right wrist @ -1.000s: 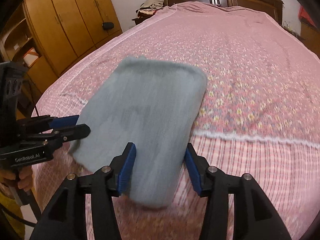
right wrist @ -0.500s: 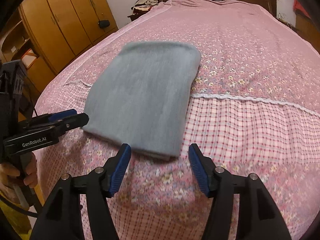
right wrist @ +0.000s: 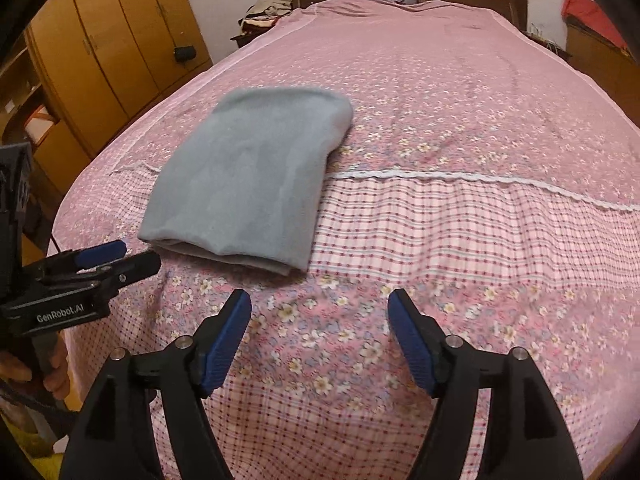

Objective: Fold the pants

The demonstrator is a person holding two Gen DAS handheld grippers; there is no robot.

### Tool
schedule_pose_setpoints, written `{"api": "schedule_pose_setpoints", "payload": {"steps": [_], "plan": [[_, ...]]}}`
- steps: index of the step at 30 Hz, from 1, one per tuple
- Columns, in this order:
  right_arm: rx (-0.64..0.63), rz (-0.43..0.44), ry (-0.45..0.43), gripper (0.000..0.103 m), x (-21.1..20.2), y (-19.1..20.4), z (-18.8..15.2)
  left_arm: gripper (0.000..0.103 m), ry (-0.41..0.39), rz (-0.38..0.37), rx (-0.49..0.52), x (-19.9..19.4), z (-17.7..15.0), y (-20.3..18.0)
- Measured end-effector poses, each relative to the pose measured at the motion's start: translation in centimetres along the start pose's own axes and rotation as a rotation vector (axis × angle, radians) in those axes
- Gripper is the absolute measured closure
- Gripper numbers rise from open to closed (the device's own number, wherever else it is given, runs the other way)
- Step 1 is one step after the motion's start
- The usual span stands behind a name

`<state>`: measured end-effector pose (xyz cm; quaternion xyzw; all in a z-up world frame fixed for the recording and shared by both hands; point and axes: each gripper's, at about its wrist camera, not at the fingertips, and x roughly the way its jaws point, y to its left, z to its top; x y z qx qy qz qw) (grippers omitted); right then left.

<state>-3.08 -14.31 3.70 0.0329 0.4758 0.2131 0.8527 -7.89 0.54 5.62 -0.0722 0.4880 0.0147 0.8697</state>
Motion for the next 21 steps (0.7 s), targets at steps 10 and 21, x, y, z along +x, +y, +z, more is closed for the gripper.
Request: {"api": "schedule_pose_setpoints", "payload": {"steps": [10,21], "plan": [[0.018,-0.007,0.020,0.030,1.2,-0.7,-0.5,0.024,0.022,0.057,0.008,1.7,-0.7,-2.6],[0.017,-0.017,0.035,0.030,2.7,-0.6,-0.4,0.024,0.036,0.058,-0.013,2.9,-0.6,-4.3]]}}
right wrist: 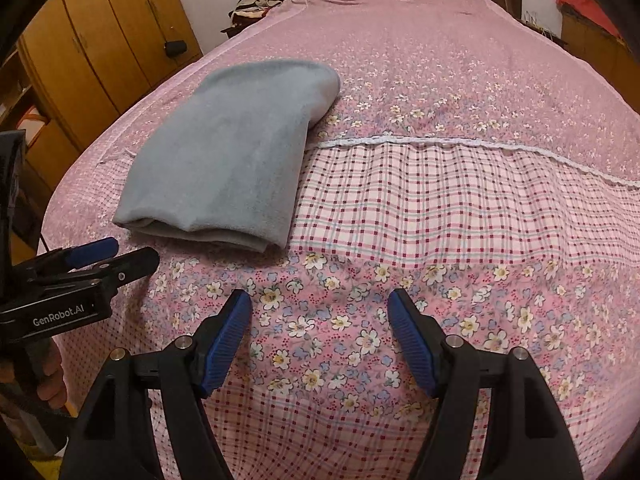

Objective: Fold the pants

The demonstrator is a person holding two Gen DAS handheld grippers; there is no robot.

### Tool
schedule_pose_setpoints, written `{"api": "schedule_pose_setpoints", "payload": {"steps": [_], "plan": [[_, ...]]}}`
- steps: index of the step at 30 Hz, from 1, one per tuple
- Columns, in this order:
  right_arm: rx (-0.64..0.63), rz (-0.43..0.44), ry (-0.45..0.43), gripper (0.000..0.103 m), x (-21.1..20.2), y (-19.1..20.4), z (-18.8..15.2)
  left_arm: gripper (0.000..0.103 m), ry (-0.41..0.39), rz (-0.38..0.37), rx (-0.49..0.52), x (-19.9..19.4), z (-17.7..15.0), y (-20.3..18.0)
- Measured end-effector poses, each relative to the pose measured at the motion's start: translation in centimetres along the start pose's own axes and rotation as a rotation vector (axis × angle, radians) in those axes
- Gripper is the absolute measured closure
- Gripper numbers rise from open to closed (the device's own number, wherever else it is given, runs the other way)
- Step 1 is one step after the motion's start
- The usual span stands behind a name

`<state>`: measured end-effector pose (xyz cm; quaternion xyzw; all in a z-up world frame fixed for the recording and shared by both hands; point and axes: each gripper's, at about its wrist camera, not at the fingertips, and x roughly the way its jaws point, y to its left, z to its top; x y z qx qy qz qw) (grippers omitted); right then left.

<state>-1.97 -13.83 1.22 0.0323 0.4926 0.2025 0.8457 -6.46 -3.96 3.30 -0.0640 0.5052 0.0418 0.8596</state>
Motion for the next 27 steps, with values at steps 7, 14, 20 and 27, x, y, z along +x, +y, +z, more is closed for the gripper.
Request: {"api": "schedule_pose_setpoints", "payload": {"steps": [7,14,20,27], "plan": [[0.003,0.000,0.004,0.030,0.3,0.0,0.1,0.024,0.004,-0.005,-0.005,0.7,0.7,1.3],[0.003,-0.001,0.005,0.030,0.4,-0.1,0.1,0.024,0.004,-0.005,-0.016,0.4,0.6,0.9],[0.003,-0.001,0.006,0.029,0.5,-0.1,0.2,0.024,0.007,-0.010,-0.025,0.8,0.7,1.8],[0.003,-0.001,0.006,0.029,0.4,-0.1,0.1,0.024,0.010,-0.009,-0.023,1.0,0.8,1.9]]}}
